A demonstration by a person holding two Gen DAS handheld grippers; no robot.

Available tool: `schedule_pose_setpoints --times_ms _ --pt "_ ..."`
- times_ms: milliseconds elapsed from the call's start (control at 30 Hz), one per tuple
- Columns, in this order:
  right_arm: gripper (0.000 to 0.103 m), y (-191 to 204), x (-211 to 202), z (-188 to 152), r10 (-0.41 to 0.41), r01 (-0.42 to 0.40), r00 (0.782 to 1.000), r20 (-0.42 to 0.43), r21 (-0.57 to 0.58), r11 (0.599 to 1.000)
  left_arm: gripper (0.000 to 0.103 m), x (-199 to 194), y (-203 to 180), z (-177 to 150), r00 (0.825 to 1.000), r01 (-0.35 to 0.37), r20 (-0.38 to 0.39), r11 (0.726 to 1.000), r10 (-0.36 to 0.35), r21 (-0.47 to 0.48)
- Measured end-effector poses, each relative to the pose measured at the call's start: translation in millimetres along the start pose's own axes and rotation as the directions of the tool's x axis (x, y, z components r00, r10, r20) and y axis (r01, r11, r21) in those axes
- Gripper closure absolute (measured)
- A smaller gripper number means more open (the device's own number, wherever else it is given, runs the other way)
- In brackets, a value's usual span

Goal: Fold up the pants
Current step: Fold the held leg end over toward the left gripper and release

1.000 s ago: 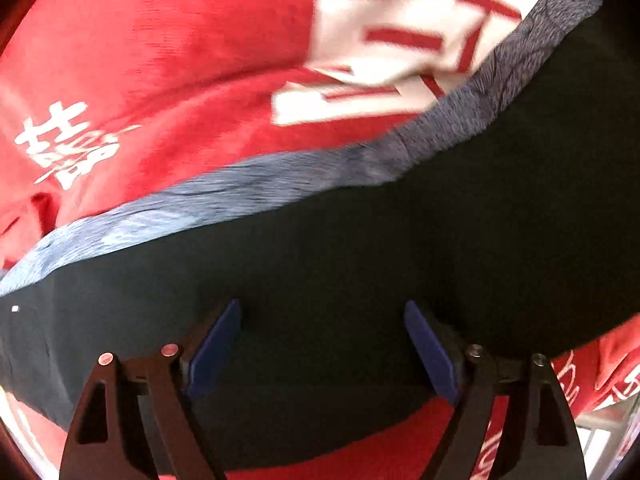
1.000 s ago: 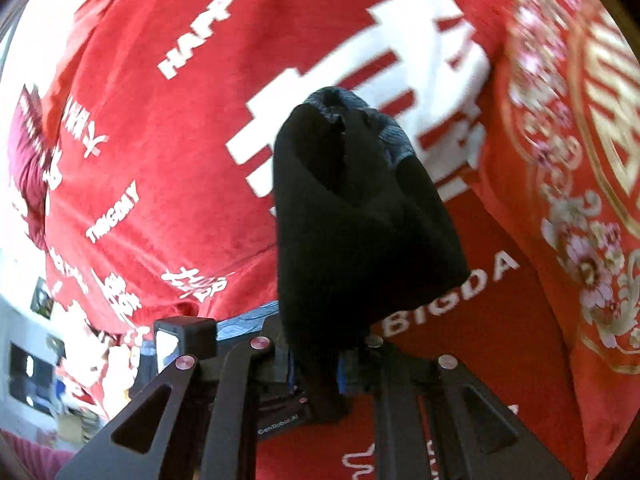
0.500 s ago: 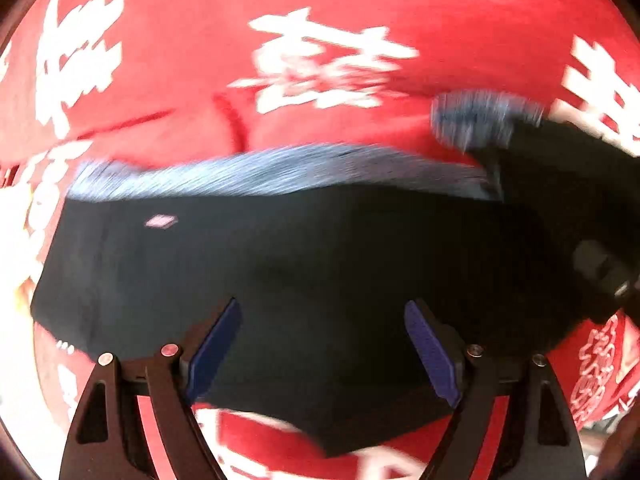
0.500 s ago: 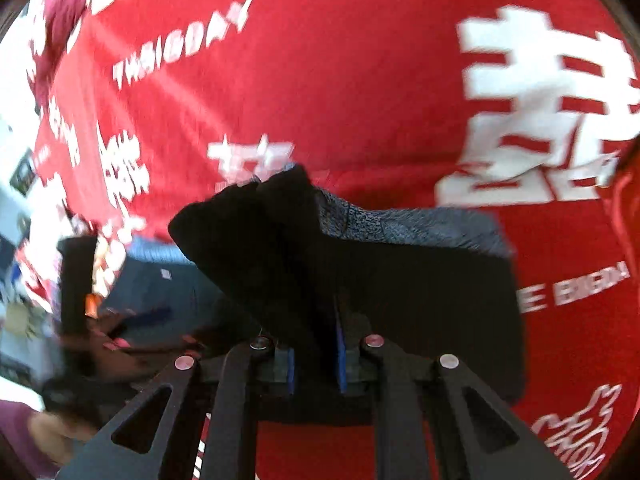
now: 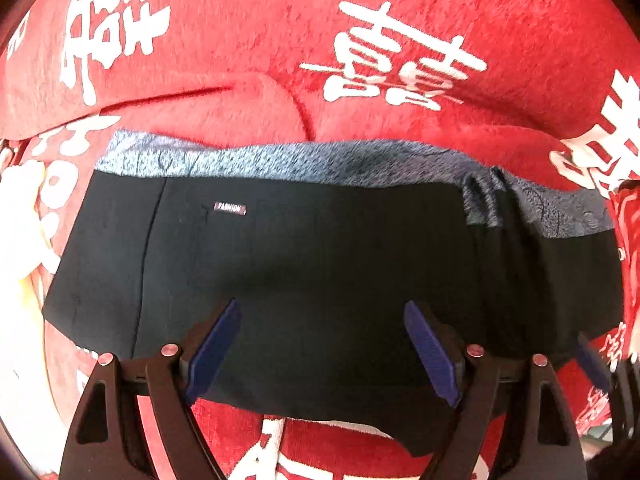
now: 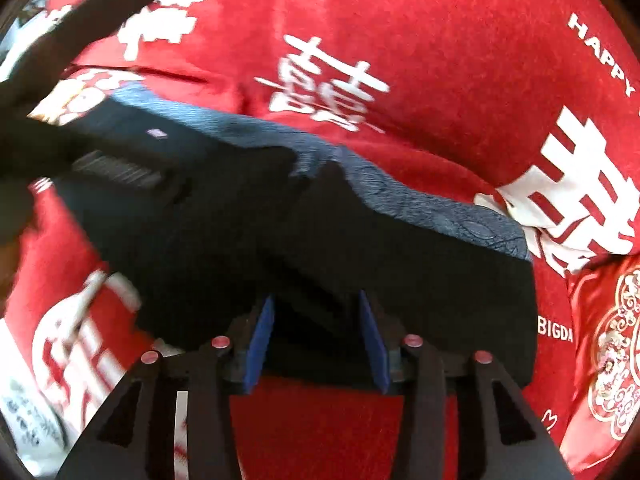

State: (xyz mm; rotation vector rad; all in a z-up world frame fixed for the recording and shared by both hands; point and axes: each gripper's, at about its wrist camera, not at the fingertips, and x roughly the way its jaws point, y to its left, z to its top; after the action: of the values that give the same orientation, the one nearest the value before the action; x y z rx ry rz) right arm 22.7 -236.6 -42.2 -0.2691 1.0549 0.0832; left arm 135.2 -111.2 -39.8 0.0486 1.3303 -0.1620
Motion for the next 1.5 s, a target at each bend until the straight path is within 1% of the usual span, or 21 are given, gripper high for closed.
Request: schedule_pose_setpoints --times_ms 100,167,233,300,400,500,600,667,700,733,800,833,900,933,1033,1167,1200,1267,1333,1400,1500 --pt "0.055 -40 -21 -10 0.229 -0.232 0.973 0.040 0.209 0.950 0.018 -12 -10 5 0.996 0.084 0.004 0.996 -0.085 0.026" --pt "0.055 -82 -19 -17 0.320 -0.317 0.945 0.061 0.406 0.857 0.018 -21 -25 8 0.985 0.174 -0.007 0.983 -0.174 0.053" --pt "0.055 -122 -7 -27 0.399 -0.378 0.912 0.097 0.581 0.721 0.018 -23 -43 11 0.971 0.238 -0.028 0.968 -0.236 0.082" --pt "0.055 -148 5 -39 0.439 -0.402 0.888 0.135 0.691 0.601 0.018 -19 -68 14 0.959 0.283 -0.067 0.952 -0.277 0.113" --pt "0.055 -169 21 -57 0.490 -0.428 0.852 0.184 0.784 0.450 0.018 -2 -96 16 0.956 0.285 -0.115 0.949 -0.271 0.135" --pt "0.055 -176 30 -68 0.508 -0.440 0.831 0.225 0.824 0.355 0.018 16 -105 13 0.953 0.280 -0.150 0.955 -0.263 0.102" --pt "0.055 -180 41 -75 0.511 -0.466 0.810 0.289 0.845 0.262 0.031 28 -106 12 0.949 0.280 -0.165 0.958 -0.267 0.062" --pt "0.064 -184 56 -77 0.523 -0.478 0.785 0.332 0.862 0.170 0.031 28 -106 11 0.952 0.275 -0.154 0.959 -0.263 0.064" --pt "0.089 -186 66 -80 0.536 -0.478 0.765 0.357 0.872 0.102 0.034 27 -107 10 0.955 0.270 -0.149 0.960 -0.258 0.071" --pt "0.097 -186 72 -82 0.544 -0.459 0.760 0.356 0.887 0.061 0.036 25 -109 9 0.958 0.260 -0.147 0.962 -0.246 0.080" --pt "0.098 -188 74 -86 0.553 -0.459 0.741 0.382 0.889 0.001 0.036 15 -109 6 0.957 0.268 -0.141 0.959 -0.253 0.092" --pt "0.098 -187 68 -84 0.557 -0.480 0.729 0.398 0.877 0.001 0.036 9 -109 4 0.959 0.267 -0.129 0.958 -0.254 0.100" --pt "0.098 -180 51 -76 0.590 -0.509 0.720 0.365 0.856 0.092 0.036 -2 -108 -5 0.971 0.235 -0.083 0.963 -0.226 0.130" --pt "0.098 -175 45 -75 0.605 -0.501 0.728 0.323 0.853 0.148 0.035 -4 -108 -9 0.978 0.206 -0.066 0.968 -0.198 0.144" --pt "0.098 -166 53 -79 0.605 -0.426 0.771 0.198 0.867 0.259 0.022 13 -101 -19 0.989 0.124 -0.091 0.984 -0.113 0.131" --pt "0.097 -161 60 -66 0.599 -0.426 0.786 0.152 0.836 0.346 0.022 11 -93 -20 0.991 0.120 -0.075 0.988 -0.112 0.102" --pt "0.093 -160 57 -62 0.602 -0.433 0.786 0.142 0.822 0.371 0.022 8 -93 -21 0.993 0.106 -0.061 0.988 -0.099 0.113" --pt "0.082 -159 46 -51 0.643 -0.467 0.759 0.105 0.776 0.425 0.022 -2 -95 -17 0.996 0.084 -0.030 0.987 -0.081 0.136" --pt "0.067 -168 23 -45 0.643 -0.510 0.758 0.112 0.716 0.477 0.022 -14 -97 -10 0.997 0.074 0.007 0.986 -0.075 0.149" --pt "0.060 -187 3 -37 0.598 -0.527 0.787 0.149 0.666 0.528 0.022 -19 -101 0 0.996 0.082 0.028 0.984 -0.088 0.161" --pt "0.056 -239 -8 -26 0.473 -0.469 0.860 0.189 0.658 0.589 0.022 -17 -116 15 0.994 0.092 0.041 0.979 -0.101 0.181"
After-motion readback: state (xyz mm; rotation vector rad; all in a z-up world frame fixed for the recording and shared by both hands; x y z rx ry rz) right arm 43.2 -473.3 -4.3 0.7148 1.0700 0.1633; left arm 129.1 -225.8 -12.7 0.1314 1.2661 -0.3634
